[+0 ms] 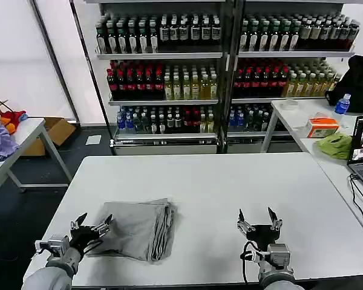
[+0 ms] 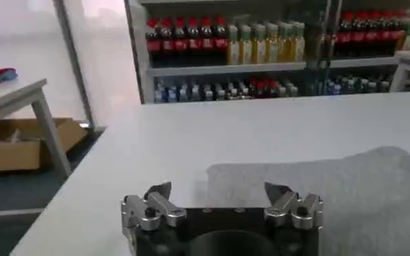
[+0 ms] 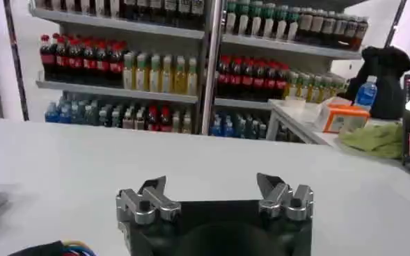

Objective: Fold and organize the clothes.

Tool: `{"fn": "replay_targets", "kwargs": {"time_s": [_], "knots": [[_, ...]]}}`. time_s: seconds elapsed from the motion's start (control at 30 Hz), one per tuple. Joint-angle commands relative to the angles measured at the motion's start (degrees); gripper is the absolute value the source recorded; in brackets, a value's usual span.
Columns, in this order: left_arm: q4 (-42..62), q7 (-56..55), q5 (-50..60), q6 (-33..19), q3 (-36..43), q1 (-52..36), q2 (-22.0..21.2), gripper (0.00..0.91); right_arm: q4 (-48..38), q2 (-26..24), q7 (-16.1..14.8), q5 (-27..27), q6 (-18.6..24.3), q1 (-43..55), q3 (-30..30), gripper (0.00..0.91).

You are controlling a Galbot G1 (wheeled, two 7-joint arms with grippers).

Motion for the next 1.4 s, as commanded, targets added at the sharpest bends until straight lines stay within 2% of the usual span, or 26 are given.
{"fn": "replay_targets", "kwargs": {"time_s": [0.03,0.2,0.27,0.3,0.33,0.37,0.87,1.1,1.2,1.4], "knots": [[1.61,1.42,-1.91,0.98,0.48,-0.11,-0.35,0.907,-0.23,0.13,0.05,-0.07,-0.02,0.0,-0.02,0.907],[2.96,2.07,-1.91,1.07,0.89,0.04,-0.31,0.907,-0.31,-0.06,0.06,-0.01,0.19,-0.4,0.24,0.907],[3.21,2.44,-1.85,1.08,1.07,0.34,-0.36,0.796,-0.38,-0.08,0.07,-0.02,0.31,-0.56,0.27,0.907],[3.28,2.47,-1.86,1.09,1.15,0.41,-0.5,0.393,-0.39,-0.09,0.07,-0.02,0.36,-0.63,0.25,0.907],[3.38,2.47,-1.94,1.07,1.18,0.45,-0.58,0.121,-0.39,-0.09,0.07,-0.03,0.41,-0.68,0.23,0.907],[3.47,2.51,-1.99,1.01,1.25,0.51,-0.69,0.01,-0.43,-0.07,0.07,-0.05,0.41,-0.68,0.21,0.907],[3.56,1.77,-2.81,-0.89,0.65,0.85,-1.31,0.01,0.21,-0.37,0.16,0.03,0.19,0.0,0.16,0.907],[3.52,0.63,-3.38,-2.36,-2.07,0.42,-1.33,0.0,0.27,-0.53,0.28,0.13,-0.06,0.79,0.08,0.907],[3.02,-0.21,-5.06,-2.67,-8.3,-0.15,0.65,0.0,0.09,-0.79,0.24,0.14,-0.17,1.02,-0.21,0.907],[4.56,-0.18,-7.46,-2.79,-26.68,1.43,11.46,0.0,-0.45,-0.84,0.15,0.6,-0.46,2.39,-1.14,0.907]]}}
